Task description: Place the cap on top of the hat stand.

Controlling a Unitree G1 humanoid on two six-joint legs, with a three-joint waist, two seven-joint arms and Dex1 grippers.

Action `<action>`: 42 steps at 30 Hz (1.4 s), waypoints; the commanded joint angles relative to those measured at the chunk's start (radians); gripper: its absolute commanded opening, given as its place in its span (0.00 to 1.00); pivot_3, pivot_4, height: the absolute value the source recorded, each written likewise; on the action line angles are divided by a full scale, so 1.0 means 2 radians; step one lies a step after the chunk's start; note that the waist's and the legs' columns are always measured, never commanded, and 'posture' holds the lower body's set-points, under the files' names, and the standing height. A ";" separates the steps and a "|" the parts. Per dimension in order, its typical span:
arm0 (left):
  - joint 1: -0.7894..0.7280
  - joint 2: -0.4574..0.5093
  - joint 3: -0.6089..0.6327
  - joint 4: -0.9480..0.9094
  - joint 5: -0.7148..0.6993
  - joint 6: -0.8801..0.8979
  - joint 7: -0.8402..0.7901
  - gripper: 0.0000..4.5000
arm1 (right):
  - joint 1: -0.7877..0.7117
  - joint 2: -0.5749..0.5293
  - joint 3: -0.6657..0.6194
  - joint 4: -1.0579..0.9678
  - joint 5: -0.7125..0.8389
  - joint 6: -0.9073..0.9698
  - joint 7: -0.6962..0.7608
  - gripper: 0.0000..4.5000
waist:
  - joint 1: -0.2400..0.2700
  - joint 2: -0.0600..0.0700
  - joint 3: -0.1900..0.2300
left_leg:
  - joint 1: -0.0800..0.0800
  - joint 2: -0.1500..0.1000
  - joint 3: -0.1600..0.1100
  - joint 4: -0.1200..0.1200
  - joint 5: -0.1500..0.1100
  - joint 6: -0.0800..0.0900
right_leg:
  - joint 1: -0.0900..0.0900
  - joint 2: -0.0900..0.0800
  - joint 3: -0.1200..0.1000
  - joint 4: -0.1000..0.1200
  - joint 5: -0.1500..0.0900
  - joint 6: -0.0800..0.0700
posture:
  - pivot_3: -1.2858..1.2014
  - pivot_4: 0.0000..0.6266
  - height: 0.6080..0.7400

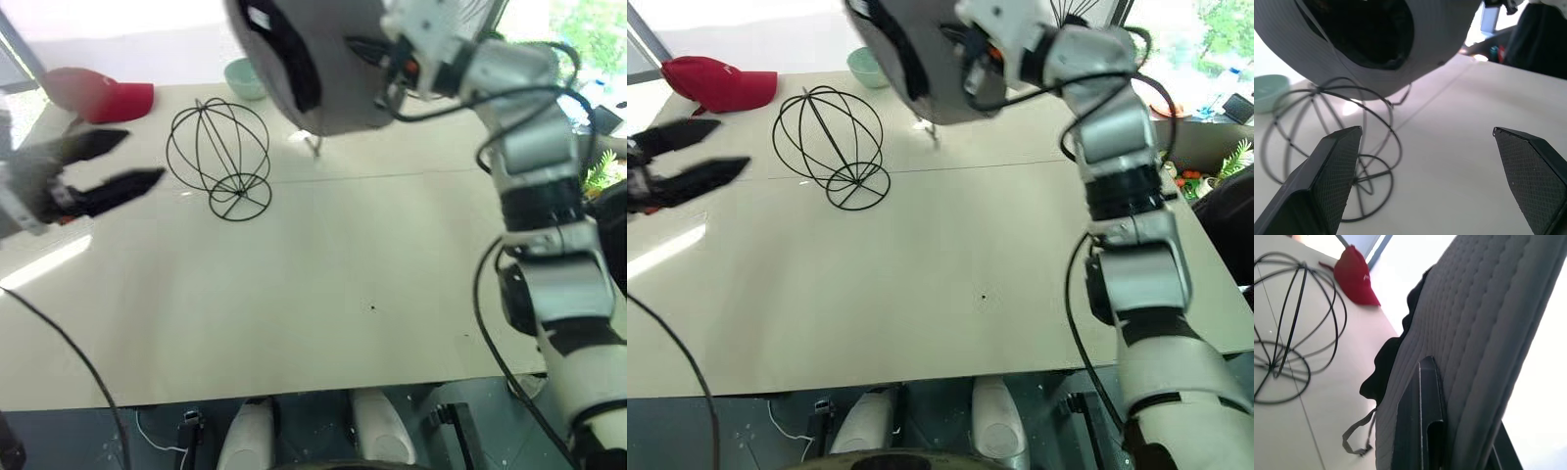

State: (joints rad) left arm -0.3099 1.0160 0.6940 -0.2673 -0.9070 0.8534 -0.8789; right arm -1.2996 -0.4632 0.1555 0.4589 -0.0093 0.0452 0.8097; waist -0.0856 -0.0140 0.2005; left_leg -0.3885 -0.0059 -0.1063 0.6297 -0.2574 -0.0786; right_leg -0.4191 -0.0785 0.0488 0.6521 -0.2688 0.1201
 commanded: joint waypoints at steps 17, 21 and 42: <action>0.177 0.017 0.265 -0.055 -0.020 0.068 0.001 1.00 | 0.121 0.022 0.149 0.045 -0.272 -0.367 -0.173 0.01 | -0.005 -0.002 -0.001 | -0.001 0.000 0.000 0.000 0.001 -0.002 | -0.002 0.000 0.000 0.002 0.000 0.000 | 0.52 0.24 1.00; 0.177 0.021 0.265 -0.054 -0.025 0.069 0.005 1.00 | 0.124 0.039 0.158 0.071 -0.306 -0.362 -0.220 0.01 | -0.006 -0.002 -0.001 | -0.001 0.000 0.000 0.000 0.001 -0.002 | -0.002 0.000 0.000 0.002 0.000 0.000 | 0.52 0.24 1.00; 0.150 0.036 0.207 -0.026 -0.019 0.046 0.008 1.00 | 0.117 -0.009 0.184 0.064 -0.335 -0.404 -0.201 0.01 | -0.006 -0.002 -0.001 | -0.001 0.000 0.000 0.000 0.001 -0.002 | -0.002 0.000 0.000 0.002 0.000 -0.001 | 0.52 0.24 1.00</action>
State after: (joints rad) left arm 0.0010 1.0607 1.1064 -0.3222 -0.9479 0.9666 -0.8647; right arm -1.0761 -0.4764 0.5403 0.6259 -0.7470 -0.7516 0.3552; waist -0.0966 -0.0180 0.1982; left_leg -0.3912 -0.0066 -0.1063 0.6304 -0.2557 -0.0818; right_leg -0.4239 -0.0792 0.0492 0.6569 -0.2684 0.1190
